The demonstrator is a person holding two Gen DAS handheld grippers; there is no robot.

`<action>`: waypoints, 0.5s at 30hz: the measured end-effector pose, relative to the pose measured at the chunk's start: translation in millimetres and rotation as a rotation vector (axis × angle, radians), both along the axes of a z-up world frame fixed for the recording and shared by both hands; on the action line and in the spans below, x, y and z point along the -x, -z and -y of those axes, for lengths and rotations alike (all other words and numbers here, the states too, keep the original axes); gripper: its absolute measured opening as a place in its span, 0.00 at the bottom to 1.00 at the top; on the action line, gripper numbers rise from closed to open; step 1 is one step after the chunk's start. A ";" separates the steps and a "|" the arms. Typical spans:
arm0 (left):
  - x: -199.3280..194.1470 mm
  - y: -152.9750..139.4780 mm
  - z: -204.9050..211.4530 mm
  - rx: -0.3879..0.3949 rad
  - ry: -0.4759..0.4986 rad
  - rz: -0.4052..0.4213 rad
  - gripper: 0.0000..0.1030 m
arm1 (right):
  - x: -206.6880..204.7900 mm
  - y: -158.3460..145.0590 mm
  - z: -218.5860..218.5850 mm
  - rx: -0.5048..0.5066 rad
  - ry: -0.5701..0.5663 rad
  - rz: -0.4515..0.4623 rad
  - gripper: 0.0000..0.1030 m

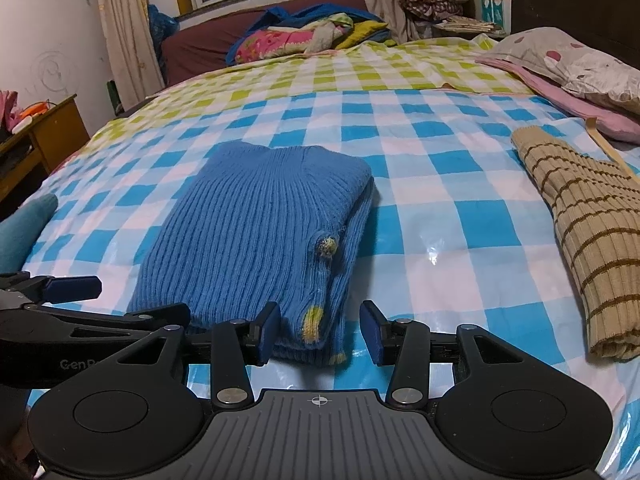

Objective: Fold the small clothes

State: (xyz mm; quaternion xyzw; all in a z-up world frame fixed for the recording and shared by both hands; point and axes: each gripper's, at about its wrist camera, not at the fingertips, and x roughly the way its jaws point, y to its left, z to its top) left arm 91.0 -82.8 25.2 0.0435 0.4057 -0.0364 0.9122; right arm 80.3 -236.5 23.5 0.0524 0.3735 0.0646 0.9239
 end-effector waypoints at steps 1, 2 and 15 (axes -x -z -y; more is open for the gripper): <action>0.3 0.1 0.0 0.000 0.000 -0.002 0.96 | 0.3 0.1 0.1 0.000 -0.001 0.000 0.42; 0.4 0.1 -0.2 0.001 -0.001 -0.003 0.96 | 0.6 0.6 0.3 -0.001 -0.001 -0.001 0.42; 7.7 -0.7 -4.9 0.005 -0.011 -0.004 0.99 | 6.4 0.8 -1.1 0.013 -0.001 -0.003 0.44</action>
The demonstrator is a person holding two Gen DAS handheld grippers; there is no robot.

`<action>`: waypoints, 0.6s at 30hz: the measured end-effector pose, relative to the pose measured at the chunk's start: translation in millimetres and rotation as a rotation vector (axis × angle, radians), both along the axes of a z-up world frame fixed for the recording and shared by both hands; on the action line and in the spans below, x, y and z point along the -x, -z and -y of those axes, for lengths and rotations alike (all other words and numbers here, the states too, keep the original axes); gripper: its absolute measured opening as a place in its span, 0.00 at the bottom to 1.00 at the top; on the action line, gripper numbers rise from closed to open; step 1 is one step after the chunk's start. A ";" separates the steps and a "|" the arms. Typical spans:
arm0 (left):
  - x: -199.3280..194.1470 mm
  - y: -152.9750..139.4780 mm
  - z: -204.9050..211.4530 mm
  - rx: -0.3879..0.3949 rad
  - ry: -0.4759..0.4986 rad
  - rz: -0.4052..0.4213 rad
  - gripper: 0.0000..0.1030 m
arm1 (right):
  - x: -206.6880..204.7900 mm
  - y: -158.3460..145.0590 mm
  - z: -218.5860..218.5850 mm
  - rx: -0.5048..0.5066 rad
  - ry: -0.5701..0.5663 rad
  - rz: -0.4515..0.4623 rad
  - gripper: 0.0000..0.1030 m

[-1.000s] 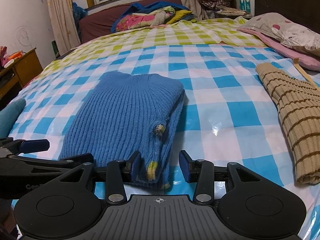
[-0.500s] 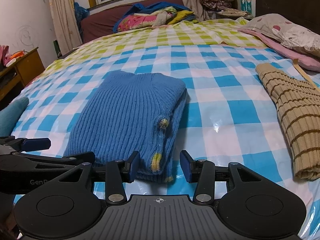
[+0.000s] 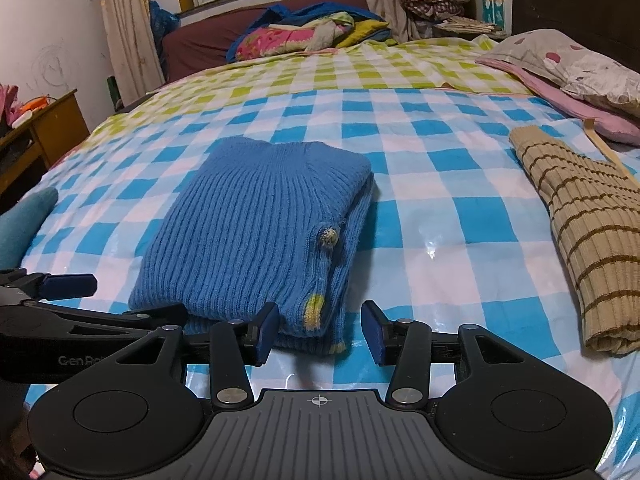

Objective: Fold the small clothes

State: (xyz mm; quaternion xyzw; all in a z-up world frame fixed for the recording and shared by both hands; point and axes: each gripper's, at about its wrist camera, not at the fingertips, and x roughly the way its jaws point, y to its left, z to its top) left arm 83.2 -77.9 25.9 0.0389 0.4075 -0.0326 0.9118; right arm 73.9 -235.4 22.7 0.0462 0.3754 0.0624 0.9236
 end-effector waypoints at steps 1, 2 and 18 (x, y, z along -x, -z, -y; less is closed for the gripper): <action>0.9 -0.6 -0.7 0.004 -0.002 0.002 0.99 | 0.5 0.2 1.0 0.001 0.002 -0.001 0.45; 1.9 -1.2 -1.3 0.007 -0.003 0.003 0.99 | 1.3 0.8 1.7 0.003 0.006 -0.002 0.45; 18.1 2.8 -0.5 -0.018 -0.004 0.001 1.00 | 19.5 -0.4 -4.1 -0.002 -0.012 -0.012 0.47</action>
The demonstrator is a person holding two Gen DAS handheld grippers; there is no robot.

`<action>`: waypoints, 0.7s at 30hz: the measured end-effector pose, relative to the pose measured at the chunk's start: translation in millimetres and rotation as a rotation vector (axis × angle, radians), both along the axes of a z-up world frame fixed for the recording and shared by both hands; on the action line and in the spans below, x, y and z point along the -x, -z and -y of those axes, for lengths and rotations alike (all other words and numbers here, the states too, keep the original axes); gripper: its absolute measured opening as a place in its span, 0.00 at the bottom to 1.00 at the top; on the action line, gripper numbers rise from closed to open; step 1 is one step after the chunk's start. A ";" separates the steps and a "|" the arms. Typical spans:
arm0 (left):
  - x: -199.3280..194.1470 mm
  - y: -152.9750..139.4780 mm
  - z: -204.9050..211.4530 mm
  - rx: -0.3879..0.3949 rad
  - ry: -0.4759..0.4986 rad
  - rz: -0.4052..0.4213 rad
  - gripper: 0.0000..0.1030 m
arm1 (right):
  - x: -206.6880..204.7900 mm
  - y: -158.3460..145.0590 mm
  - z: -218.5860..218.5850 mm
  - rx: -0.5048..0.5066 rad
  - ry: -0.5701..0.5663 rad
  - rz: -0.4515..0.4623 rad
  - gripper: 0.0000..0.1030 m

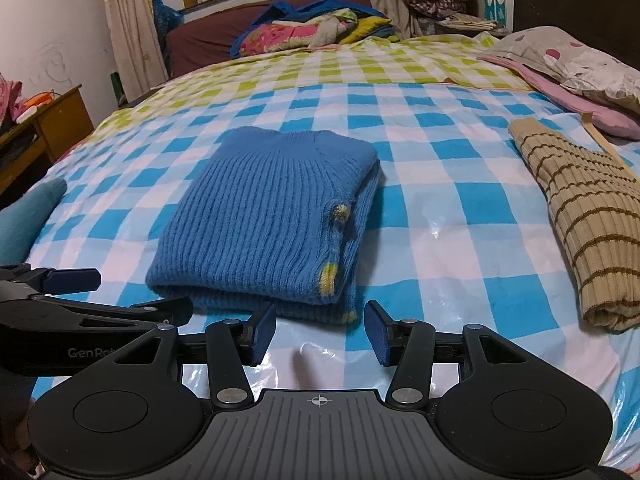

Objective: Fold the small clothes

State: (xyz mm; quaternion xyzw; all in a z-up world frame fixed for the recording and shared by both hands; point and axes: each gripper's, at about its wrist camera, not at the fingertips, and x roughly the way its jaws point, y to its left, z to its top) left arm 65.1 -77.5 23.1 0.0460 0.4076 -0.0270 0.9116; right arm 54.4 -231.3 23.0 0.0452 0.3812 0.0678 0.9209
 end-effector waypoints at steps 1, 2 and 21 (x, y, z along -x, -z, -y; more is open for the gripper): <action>1.1 0.2 0.0 -0.003 -0.001 0.000 1.00 | 0.6 0.3 -0.4 0.000 0.000 -0.001 0.47; 1.8 0.3 0.1 -0.007 -0.003 -0.001 1.00 | 1.1 0.6 -0.8 0.001 0.001 -0.003 0.47; 9.6 2.2 -1.0 -0.009 -0.004 -0.004 1.00 | 11.1 4.5 -2.5 -0.002 0.008 -0.013 0.47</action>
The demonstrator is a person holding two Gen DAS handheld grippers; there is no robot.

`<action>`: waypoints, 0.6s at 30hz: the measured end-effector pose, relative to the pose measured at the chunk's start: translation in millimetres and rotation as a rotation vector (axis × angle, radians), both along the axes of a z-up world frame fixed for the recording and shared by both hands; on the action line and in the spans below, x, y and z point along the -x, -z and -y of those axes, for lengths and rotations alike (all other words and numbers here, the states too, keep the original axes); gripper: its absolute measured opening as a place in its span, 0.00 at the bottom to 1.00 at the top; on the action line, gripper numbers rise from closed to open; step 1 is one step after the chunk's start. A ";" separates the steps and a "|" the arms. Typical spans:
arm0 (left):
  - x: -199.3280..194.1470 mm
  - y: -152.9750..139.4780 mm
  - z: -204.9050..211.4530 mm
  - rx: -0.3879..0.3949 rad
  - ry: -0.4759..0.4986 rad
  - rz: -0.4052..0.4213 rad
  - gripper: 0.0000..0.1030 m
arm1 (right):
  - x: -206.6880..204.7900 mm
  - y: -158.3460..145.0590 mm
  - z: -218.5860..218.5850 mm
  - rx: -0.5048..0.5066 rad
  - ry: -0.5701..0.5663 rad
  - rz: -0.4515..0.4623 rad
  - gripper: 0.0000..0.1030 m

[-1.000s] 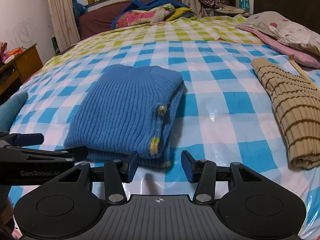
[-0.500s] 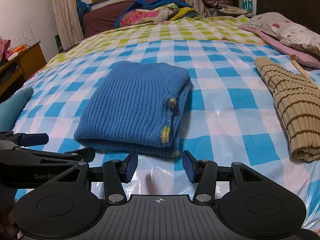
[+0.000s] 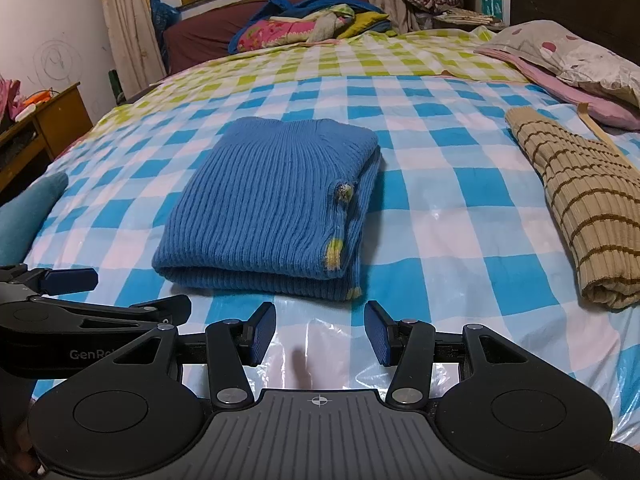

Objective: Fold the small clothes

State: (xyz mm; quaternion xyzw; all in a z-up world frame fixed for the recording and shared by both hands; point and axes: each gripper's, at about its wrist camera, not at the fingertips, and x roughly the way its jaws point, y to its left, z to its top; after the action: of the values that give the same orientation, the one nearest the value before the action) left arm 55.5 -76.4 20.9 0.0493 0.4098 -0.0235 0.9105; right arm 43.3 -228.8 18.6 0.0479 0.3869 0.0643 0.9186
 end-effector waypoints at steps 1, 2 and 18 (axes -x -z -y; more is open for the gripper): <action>0.8 0.2 -0.2 0.000 -0.001 -0.001 1.00 | 0.4 0.2 -0.2 0.001 0.000 0.000 0.47; 1.2 0.6 -0.4 0.001 -0.001 -0.001 1.00 | 0.5 0.3 -0.4 0.001 0.000 -0.001 0.47; 7.1 6.5 -1.9 -0.002 -0.010 -0.013 0.99 | 3.5 4.3 -1.9 0.008 0.001 -0.004 0.47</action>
State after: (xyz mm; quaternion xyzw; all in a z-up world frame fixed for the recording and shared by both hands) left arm 48.4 -74.5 14.5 0.0479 0.4161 -0.0192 0.9078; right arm 39.8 -227.0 14.2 0.0448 0.3889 0.0622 0.9181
